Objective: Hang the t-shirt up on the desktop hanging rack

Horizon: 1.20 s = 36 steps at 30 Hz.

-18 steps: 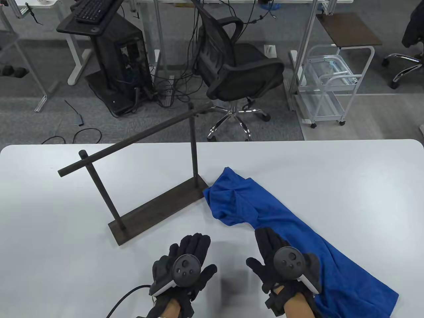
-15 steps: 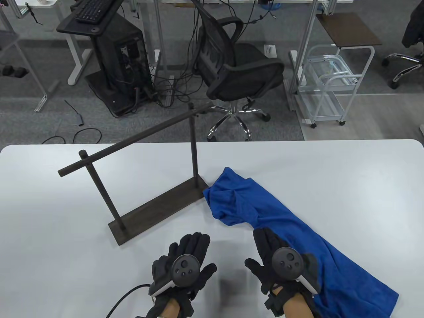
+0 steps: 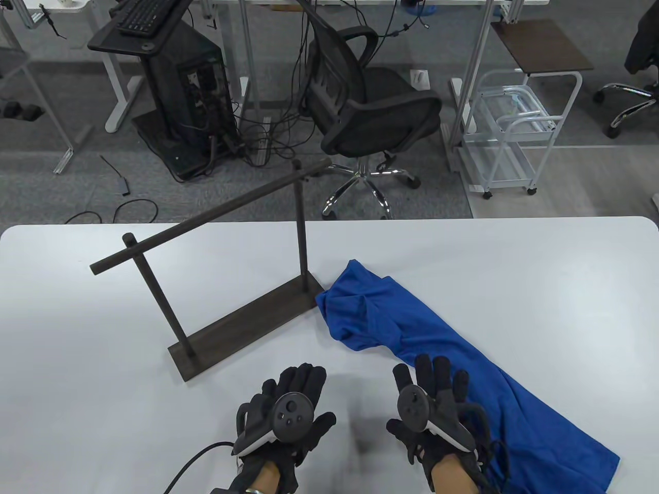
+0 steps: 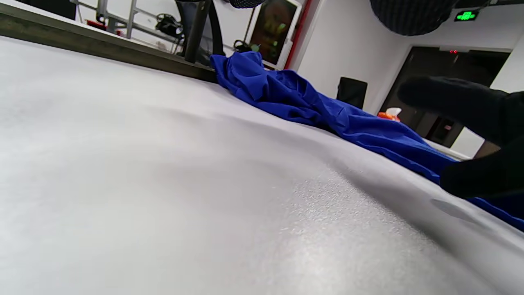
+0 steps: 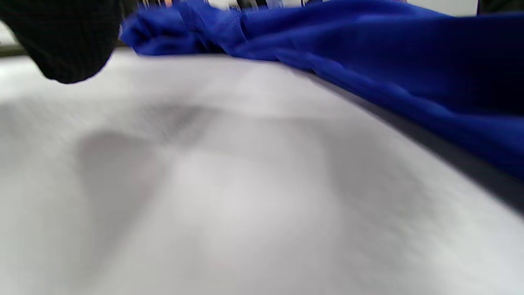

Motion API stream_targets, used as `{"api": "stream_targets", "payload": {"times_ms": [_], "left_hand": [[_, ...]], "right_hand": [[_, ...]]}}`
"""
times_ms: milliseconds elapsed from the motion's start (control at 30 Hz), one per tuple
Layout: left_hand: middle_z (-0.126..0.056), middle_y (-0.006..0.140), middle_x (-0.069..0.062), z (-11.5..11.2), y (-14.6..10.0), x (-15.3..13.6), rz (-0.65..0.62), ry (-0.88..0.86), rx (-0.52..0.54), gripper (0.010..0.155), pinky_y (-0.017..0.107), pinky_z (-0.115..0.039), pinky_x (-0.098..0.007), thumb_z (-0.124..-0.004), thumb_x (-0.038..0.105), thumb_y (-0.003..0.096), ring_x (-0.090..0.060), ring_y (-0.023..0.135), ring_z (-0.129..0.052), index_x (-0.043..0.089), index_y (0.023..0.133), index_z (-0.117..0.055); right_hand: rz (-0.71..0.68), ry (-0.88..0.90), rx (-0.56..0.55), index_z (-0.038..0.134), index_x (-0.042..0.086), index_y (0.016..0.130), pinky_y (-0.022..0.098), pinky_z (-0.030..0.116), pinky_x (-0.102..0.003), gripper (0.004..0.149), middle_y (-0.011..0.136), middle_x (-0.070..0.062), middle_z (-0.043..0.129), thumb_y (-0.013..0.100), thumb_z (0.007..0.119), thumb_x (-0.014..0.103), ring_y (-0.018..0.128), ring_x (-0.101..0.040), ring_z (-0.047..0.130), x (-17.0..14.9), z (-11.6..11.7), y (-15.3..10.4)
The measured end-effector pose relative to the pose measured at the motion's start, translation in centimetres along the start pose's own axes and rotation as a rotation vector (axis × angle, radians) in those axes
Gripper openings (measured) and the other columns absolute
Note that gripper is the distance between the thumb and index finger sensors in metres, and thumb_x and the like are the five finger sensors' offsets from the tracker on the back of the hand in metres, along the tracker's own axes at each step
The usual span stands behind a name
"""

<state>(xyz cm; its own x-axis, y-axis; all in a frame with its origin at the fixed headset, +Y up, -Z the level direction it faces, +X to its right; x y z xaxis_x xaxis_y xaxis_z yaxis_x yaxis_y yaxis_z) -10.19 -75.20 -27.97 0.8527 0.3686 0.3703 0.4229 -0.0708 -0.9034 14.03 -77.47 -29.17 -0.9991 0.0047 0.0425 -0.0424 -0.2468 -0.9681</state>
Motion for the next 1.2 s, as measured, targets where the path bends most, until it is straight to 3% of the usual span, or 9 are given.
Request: {"api": "stream_targets", "payload": {"times_ms": [100, 300, 433, 600, 833, 1067, 1200], "left_hand": [[-0.029, 0.115, -0.023, 0.1, -0.1, -0.5, 0.026, 0.016, 0.000, 0.084, 0.066, -0.032, -0.077, -0.063, 0.056, 0.0488, -0.054, 0.104, -0.038, 0.015, 0.111, -0.024], [-0.029, 0.115, -0.023, 0.4, -0.5, -2.5, 0.122, 0.048, -0.002, 0.085, 0.066, -0.033, -0.077, -0.063, 0.057, 0.0490, -0.055, 0.103, -0.038, 0.015, 0.111, -0.023], [-0.029, 0.115, -0.024, 0.6, -0.7, -3.2, 0.151, 0.022, 0.010, 0.085, 0.066, -0.032, -0.077, -0.063, 0.057, 0.0488, -0.055, 0.103, -0.037, 0.014, 0.111, -0.023], [-0.028, 0.115, -0.024, 0.7, -0.8, -3.3, 0.158, 0.034, 0.015, 0.085, 0.066, -0.032, -0.077, -0.063, 0.057, 0.0489, -0.055, 0.103, -0.037, 0.014, 0.111, -0.022], [-0.028, 0.115, -0.024, 0.6, -0.8, -3.5, 0.173, 0.041, 0.000, 0.086, 0.066, -0.032, -0.077, -0.063, 0.057, 0.0488, -0.055, 0.104, -0.036, 0.014, 0.111, -0.022], [-0.028, 0.115, -0.024, 0.4, -0.8, -3.6, 0.182, 0.055, -0.016, 0.086, 0.066, -0.032, -0.077, -0.063, 0.057, 0.0487, -0.055, 0.104, -0.036, 0.015, 0.111, -0.022], [-0.027, 0.115, -0.024, 0.4, -0.8, -3.6, 0.183, 0.067, -0.016, 0.086, 0.065, -0.030, -0.077, -0.063, 0.057, 0.0486, -0.055, 0.103, -0.032, 0.014, 0.111, -0.022]], "right_hand": [[0.045, -0.060, 0.053, 0.005, 0.038, 0.094, 0.062, -0.007, -0.067, 0.098, 0.100, -0.001, -0.013, 0.034, 0.080, 0.057, 0.094, -0.036, -0.014, -0.5, -0.1, 1.1], [0.114, 0.038, 0.053, 0.006, 0.039, 0.093, 0.062, -0.009, -0.066, 0.097, 0.099, -0.002, -0.014, 0.033, 0.081, 0.055, 0.094, -0.035, -0.015, -3.0, -0.6, 3.4], [0.171, -0.051, 0.076, 0.003, 0.041, 0.091, 0.063, -0.010, -0.066, 0.099, 0.098, 0.000, -0.016, 0.031, 0.080, 0.058, 0.094, -0.034, -0.017, -4.7, -0.7, 4.9], [0.247, 0.095, 0.124, 0.000, 0.043, 0.088, 0.063, -0.012, -0.065, 0.104, 0.097, 0.002, -0.018, 0.028, 0.083, 0.058, 0.094, -0.032, -0.020, -7.1, -0.6, 6.8], [0.331, 0.365, 0.273, -0.005, 0.048, 0.083, 0.063, -0.015, -0.064, 0.112, 0.089, 0.003, -0.026, 0.020, 0.087, 0.062, 0.090, -0.029, -0.027, -11.0, 1.2, 8.9], [0.319, 0.481, 0.342, -0.001, 0.050, 0.084, 0.060, -0.018, -0.065, 0.115, 0.091, 0.004, -0.024, 0.018, 0.092, 0.061, 0.089, -0.028, -0.028, -12.2, 2.1, 9.8], [0.331, 0.460, 0.365, 0.002, 0.050, 0.086, 0.061, -0.016, -0.066, 0.114, 0.097, 0.002, -0.016, 0.017, 0.092, 0.062, 0.093, -0.031, -0.022, -12.2, 2.0, 9.9]]}}
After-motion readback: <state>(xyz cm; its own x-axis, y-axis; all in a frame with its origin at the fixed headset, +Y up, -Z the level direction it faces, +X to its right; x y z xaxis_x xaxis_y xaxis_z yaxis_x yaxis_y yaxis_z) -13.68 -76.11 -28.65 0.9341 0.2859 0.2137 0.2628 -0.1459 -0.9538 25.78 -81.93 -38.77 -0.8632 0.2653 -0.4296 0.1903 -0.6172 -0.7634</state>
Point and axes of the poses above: the tracker on the back of each hand, its own x axis roughly to the thumb side, its own y axis roughly from the wrist to the fingertips, z = x × y, the point moved 2 cm from there along y, roughly from the wrist to the fingertips
